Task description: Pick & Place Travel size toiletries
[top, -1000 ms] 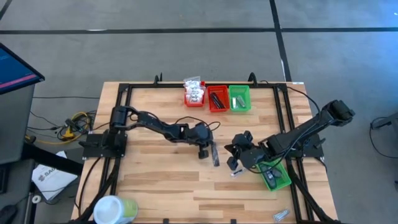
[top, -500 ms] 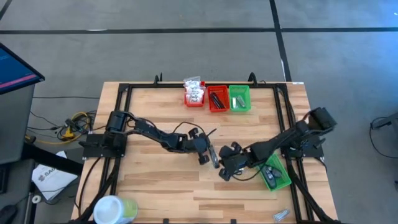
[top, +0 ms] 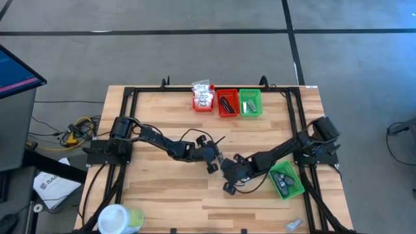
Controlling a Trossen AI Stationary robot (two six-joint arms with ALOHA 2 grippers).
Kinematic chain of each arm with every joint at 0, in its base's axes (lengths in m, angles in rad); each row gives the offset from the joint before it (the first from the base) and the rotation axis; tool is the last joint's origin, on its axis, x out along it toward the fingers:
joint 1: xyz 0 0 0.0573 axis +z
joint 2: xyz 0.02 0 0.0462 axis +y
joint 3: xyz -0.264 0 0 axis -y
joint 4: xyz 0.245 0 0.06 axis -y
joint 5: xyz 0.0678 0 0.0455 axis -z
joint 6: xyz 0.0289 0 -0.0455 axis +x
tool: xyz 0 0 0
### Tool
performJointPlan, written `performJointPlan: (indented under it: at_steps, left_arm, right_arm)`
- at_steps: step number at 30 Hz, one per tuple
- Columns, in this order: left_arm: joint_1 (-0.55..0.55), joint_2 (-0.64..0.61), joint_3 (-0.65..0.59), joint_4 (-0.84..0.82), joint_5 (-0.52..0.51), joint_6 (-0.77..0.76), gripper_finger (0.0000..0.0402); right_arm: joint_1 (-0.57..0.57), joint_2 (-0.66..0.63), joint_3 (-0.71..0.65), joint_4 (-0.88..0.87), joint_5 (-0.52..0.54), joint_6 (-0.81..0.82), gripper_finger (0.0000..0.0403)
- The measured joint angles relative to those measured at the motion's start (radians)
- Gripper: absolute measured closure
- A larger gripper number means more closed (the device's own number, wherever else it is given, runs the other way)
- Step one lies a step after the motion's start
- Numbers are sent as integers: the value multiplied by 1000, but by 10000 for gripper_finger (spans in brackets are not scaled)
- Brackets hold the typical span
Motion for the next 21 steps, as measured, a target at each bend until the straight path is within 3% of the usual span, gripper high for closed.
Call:
performJointPlan:
  at_steps: [21]
  left_arm:
    - [-10, -1, -3, 15, 8, 11, 401]
  right_arm:
    - [-13, 5, -1, -85, -25, 80, 403]
